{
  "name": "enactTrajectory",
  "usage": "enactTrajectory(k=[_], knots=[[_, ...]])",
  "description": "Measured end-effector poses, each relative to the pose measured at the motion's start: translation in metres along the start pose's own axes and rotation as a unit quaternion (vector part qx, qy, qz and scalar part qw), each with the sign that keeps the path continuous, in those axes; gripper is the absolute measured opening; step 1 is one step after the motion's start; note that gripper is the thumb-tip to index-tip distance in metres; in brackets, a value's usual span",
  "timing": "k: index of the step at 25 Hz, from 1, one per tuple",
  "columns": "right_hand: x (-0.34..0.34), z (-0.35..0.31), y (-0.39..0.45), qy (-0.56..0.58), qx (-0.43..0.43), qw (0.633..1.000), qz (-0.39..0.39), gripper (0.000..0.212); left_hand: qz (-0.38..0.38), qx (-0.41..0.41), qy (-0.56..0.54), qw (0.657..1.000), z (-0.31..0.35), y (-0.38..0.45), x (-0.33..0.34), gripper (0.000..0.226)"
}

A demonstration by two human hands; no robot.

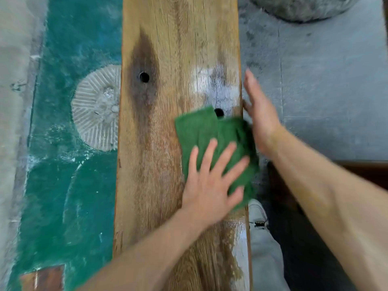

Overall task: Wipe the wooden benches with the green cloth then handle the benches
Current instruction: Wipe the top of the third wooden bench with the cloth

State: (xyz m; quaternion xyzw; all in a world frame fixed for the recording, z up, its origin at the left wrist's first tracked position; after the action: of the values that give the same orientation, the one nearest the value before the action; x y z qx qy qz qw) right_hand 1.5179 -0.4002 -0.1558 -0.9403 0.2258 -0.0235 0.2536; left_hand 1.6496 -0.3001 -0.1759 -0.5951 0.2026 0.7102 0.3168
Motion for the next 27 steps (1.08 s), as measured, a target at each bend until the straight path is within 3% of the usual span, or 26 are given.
enactTrajectory(k=[3,5,7,9,11,12,15,19,23,27], knots=[[-0.025,0.056,-0.069,-0.037,0.056,0.996,0.061,0.067,-0.132,0.063,-0.003,0.989,0.036,-0.121,0.03,0.077],[-0.037,0.076,-0.127,-0.034,0.1,0.989,0.104,0.057,-0.255,0.072,-0.007,0.964,0.054,-0.182,0.039,0.076],[-0.038,0.078,-0.18,-0.053,0.123,0.985,0.111,0.035,-0.348,0.048,-0.006,0.936,0.057,-0.215,0.03,0.053],[-0.035,0.061,-0.221,-0.068,0.126,0.984,0.108,0.023,-0.361,-0.003,-0.027,0.932,0.047,-0.224,0.0,0.049],[-0.024,0.03,-0.251,-0.064,0.126,0.987,0.074,0.025,-0.415,-0.033,-0.048,0.908,0.037,-0.235,-0.031,0.056],[-0.018,0.013,-0.264,-0.06,0.121,0.989,0.052,0.025,-0.407,-0.053,-0.059,0.91,0.032,-0.233,-0.052,0.058],[-0.006,-0.04,-0.295,-0.092,0.086,0.992,0.016,0.028,-0.289,-0.106,-0.097,0.947,0.023,-0.215,-0.14,0.054],[-0.009,-0.119,-0.332,-0.12,0.015,0.993,-0.001,0.034,-0.137,-0.1,-0.124,0.978,0.028,-0.189,-0.254,0.05],[-0.043,-0.215,-0.365,-0.139,-0.102,0.984,0.043,0.035,0.004,-0.065,-0.176,0.982,0.048,-0.151,-0.355,0.049],[-0.113,-0.304,-0.4,-0.136,-0.199,0.962,0.131,0.032,0.139,-0.012,-0.258,0.956,0.096,-0.104,-0.442,0.052]])
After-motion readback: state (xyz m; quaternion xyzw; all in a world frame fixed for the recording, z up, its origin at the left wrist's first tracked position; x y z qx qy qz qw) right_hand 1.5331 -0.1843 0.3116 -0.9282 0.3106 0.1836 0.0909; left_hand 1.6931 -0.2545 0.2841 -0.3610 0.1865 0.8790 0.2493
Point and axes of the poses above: each hand's wrist, its own y-axis towards the middle knuckle, its own x-axis out of the palm, z = x × y, the point moved 8 cm from there along y, towards the middle knuckle, and after that the axes turned 5 degrees about z, right-handed, at the moved point
